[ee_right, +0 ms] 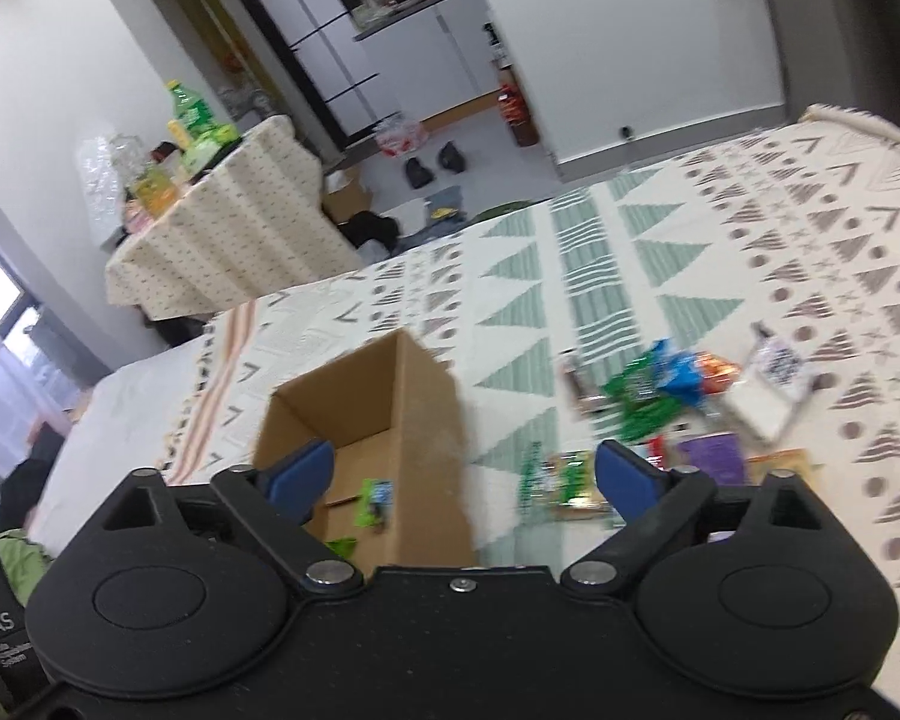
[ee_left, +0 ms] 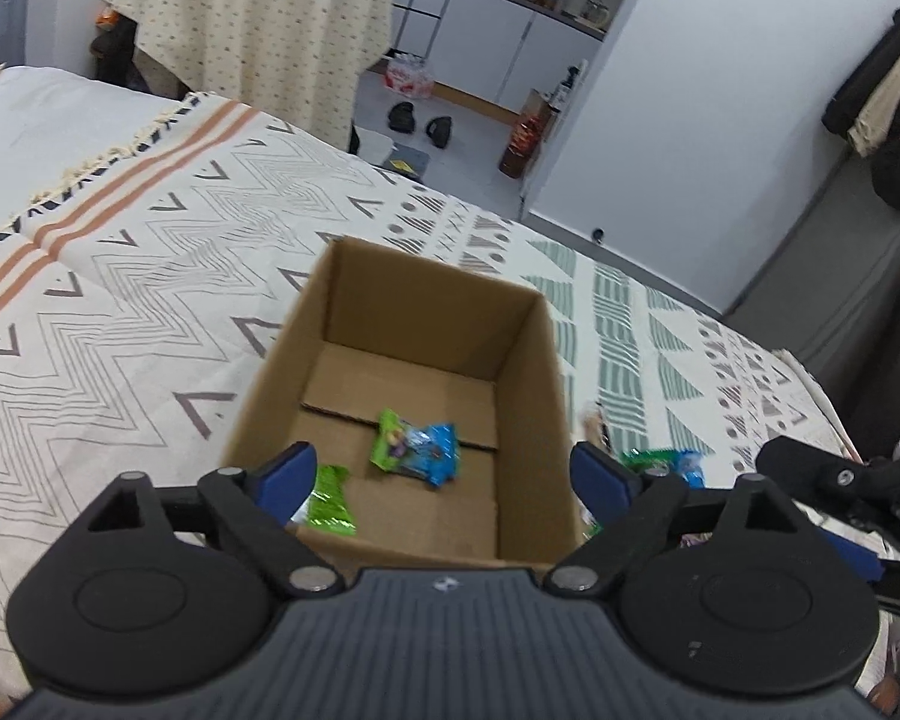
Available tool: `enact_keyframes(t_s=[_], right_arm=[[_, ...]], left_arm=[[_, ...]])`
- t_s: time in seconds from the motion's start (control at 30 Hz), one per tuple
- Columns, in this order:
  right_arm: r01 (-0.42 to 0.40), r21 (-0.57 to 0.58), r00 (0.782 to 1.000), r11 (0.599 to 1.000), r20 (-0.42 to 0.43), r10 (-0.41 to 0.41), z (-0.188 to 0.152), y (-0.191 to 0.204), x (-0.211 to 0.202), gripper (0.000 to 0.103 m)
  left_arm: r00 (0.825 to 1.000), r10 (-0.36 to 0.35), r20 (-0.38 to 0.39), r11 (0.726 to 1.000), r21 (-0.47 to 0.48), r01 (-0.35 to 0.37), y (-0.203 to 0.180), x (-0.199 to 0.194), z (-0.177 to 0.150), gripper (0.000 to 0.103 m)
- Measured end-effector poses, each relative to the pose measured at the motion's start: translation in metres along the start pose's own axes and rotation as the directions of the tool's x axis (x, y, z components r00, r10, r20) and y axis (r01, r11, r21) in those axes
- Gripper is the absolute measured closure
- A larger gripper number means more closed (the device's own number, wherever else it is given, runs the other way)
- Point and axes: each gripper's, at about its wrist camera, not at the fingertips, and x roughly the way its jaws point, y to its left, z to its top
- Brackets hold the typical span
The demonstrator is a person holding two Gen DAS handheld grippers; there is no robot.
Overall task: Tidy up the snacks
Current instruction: 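Drop the green candy into the box with the left tool while the right drops the blue candy, then grasp the purple mesh-wrapped snack with the left tool while the right grasps the orange-labelled biscuit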
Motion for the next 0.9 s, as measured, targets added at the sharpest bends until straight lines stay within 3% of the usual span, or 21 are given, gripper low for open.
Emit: enact_keyframes(t_s=[0.47, 0.73, 0.9], right_arm=[[0.111, 0.007, 0.991, 0.994, 0.070, -0.111, 0.000, -0.053, -0.058, 0.000], [0.175, 0.045, 0.983, 0.984, 0.048, -0.177, -0.004, -0.088, -0.076, 0.000], [0.165, 0.092, 0.986, 0.982, 0.021, -0.168, -0.013, -0.108, -0.075, 0.000]], left_arm=[[0.997, -0.063, -0.052, 0.995, 0.070, 0.067, -0.053, -0.018, -0.019, 0.007], [0.994, -0.073, -0.082, 0.991, 0.107, 0.082, -0.078, -0.026, -0.035, 0.007], [0.992, -0.061, -0.109, 0.987, 0.142, 0.076, -0.090, -0.023, -0.047, 0.007]])
